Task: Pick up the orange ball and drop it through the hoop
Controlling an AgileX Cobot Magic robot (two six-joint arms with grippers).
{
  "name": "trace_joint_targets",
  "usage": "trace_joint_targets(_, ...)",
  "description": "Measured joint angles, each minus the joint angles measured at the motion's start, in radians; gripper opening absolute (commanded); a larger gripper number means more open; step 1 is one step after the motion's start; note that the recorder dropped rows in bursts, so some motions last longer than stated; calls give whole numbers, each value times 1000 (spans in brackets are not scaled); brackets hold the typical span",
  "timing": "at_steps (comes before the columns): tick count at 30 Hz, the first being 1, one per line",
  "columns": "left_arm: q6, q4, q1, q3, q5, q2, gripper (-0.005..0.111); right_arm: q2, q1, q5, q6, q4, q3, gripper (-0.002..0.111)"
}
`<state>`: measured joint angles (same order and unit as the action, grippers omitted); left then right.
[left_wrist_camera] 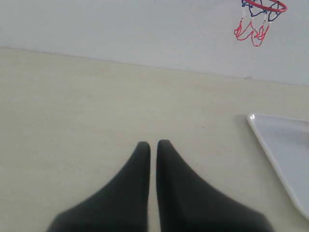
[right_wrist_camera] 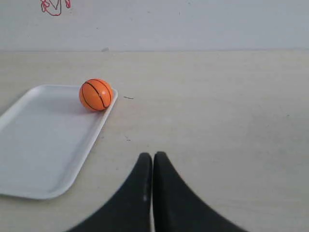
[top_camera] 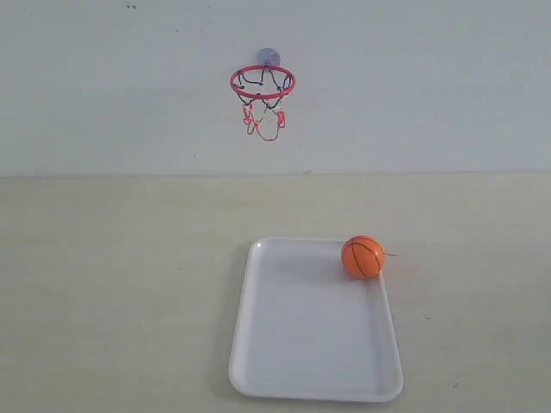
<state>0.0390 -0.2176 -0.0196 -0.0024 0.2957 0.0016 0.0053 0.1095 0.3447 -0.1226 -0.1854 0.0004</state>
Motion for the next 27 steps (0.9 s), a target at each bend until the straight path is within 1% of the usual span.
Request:
trace_joint_targets(24,0,0,0,0,0,0,4,0,0,0,0,0,0,0)
trace_joint_targets(27,0,0,0,0,0,0,4,0,0,-21,-4,0,0,0)
